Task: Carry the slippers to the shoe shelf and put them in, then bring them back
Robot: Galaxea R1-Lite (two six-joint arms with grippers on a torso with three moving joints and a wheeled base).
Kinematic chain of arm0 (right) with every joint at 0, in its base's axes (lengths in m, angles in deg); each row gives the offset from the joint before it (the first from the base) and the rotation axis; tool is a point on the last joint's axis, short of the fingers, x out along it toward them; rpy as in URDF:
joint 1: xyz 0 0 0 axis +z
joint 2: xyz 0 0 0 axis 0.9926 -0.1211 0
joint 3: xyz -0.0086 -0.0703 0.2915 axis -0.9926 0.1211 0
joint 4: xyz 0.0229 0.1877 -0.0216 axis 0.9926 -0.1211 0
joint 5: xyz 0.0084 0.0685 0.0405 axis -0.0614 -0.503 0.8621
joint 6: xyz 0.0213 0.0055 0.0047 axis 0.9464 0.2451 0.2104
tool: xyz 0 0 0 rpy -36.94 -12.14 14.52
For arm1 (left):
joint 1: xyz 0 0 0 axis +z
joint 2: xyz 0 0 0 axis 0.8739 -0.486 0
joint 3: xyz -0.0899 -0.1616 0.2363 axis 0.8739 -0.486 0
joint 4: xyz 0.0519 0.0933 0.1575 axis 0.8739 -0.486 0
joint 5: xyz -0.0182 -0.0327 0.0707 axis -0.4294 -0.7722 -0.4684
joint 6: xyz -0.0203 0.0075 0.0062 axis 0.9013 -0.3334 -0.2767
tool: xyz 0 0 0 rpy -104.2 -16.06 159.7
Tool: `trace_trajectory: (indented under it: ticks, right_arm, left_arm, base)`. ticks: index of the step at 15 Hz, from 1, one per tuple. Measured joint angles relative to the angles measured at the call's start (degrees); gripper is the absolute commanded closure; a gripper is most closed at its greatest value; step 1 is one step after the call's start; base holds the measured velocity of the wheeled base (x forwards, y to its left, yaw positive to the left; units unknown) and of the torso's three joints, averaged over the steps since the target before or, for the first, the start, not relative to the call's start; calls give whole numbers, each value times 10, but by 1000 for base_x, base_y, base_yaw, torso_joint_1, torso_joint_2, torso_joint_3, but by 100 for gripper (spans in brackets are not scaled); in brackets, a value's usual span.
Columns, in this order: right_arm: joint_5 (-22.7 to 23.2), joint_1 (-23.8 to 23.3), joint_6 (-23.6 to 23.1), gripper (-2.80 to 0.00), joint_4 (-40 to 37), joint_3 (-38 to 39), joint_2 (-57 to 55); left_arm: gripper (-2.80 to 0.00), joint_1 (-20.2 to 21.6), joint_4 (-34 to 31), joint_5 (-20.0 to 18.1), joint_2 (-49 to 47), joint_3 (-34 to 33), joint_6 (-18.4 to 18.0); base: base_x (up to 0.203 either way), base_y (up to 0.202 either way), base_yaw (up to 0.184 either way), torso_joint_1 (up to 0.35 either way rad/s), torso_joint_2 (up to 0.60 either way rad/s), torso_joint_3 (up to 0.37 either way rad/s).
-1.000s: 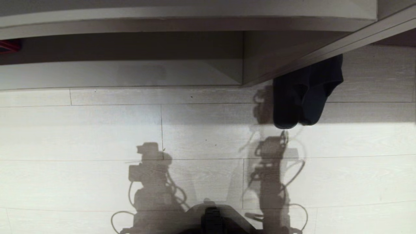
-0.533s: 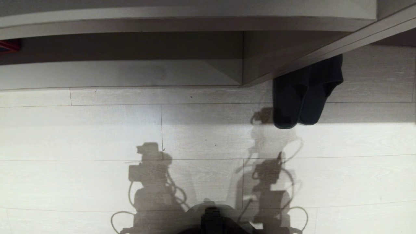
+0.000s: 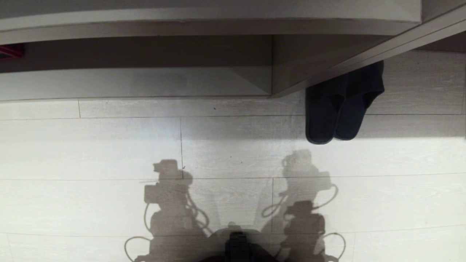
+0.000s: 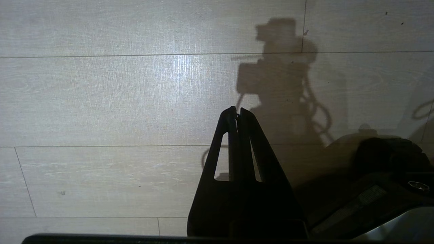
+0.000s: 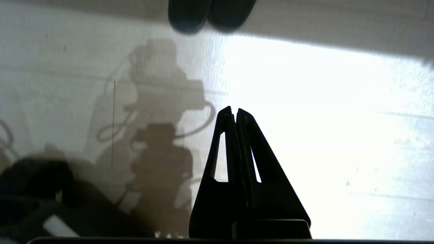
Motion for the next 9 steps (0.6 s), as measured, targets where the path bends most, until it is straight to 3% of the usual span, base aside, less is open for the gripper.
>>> trace_trajectory:
  ticks: [4, 9]
  right_arm:
    - [4, 2, -21, 0, -124, 1, 61]
    - [2, 2, -20, 0, -145, 1, 77]
  left_arm:
    - [0, 0, 0, 0, 0, 0, 0]
    - [0, 0, 0, 0, 0, 0, 0]
  base:
    - [0, 0, 0, 0, 0, 0]
    - [0, 0, 0, 0, 0, 0]
